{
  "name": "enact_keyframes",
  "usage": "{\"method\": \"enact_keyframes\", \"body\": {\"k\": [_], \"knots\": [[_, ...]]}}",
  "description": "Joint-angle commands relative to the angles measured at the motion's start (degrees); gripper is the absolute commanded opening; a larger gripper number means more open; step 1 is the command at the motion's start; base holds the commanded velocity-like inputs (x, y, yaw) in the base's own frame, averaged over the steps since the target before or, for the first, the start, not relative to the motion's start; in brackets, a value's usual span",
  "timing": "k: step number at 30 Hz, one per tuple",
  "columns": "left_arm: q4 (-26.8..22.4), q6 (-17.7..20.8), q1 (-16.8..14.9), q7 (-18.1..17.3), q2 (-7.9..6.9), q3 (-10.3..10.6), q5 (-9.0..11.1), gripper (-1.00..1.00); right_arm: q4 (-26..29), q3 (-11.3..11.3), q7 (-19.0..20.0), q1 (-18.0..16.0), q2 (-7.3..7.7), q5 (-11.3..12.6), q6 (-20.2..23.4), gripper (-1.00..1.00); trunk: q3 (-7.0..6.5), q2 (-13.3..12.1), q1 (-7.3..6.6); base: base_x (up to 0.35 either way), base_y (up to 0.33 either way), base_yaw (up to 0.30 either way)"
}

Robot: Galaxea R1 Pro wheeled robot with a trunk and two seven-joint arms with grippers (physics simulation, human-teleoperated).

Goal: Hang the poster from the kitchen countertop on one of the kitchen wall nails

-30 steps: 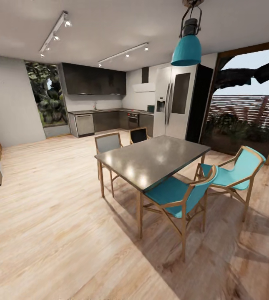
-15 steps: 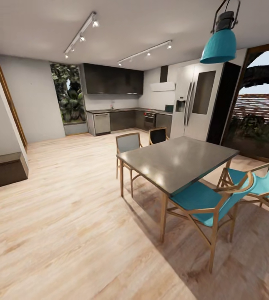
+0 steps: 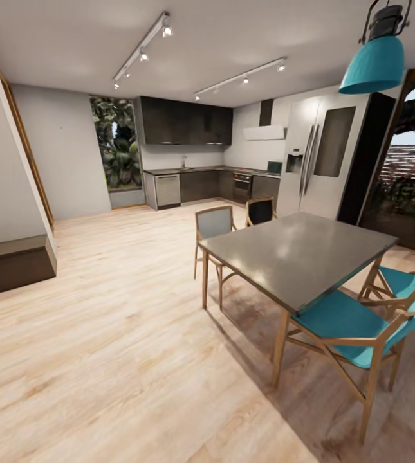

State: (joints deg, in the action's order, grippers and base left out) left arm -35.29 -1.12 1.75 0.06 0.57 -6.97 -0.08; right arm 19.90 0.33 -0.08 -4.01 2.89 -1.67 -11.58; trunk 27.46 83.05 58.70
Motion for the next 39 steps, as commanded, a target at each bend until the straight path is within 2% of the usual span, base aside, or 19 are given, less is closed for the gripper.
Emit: {"method": "enact_keyframes", "body": {"k": [1,11,23,35,39], "knots": [[0.0,-0.1,0.0,0.0,0.05,-0.1,0.0,1.0,0.0,0.0,0.0,0.0,0.02,-0.2,-0.2,1.0,0.08,0.0,0.03,0.282,0.208,0.234],[0.0,-0.1,0.0,-0.1,0.05,-0.1,0.0,1.0,0.0,0.0,0.0,0.0,0.01,-0.2,-0.2,1.0,0.36,0.0,0.03,0.322,0.062,0.18],[0.0,0.0,0.0,-0.2,0.07,-0.1,0.0,1.0,0.0,0.0,0.0,0.0,0.1,-0.3,-0.2,1.0,0.39,0.0,0.03,0.335,0.012,0.014],[0.0,0.0,0.0,-0.2,0.05,-0.1,0.0,1.0,0.0,0.1,0.0,0.0,0.14,-0.4,-0.3,1.0,0.39,0.0,0.03,0.316,0.177,0.0],[0.0,0.0,0.0,-0.2,0.05,-0.1,0.0,1.0,0.0,0.1,0.0,0.0,0.11,-2.7,-0.3,1.0,0.39,0.0,0.03,0.286,0.236,0.0]]}}
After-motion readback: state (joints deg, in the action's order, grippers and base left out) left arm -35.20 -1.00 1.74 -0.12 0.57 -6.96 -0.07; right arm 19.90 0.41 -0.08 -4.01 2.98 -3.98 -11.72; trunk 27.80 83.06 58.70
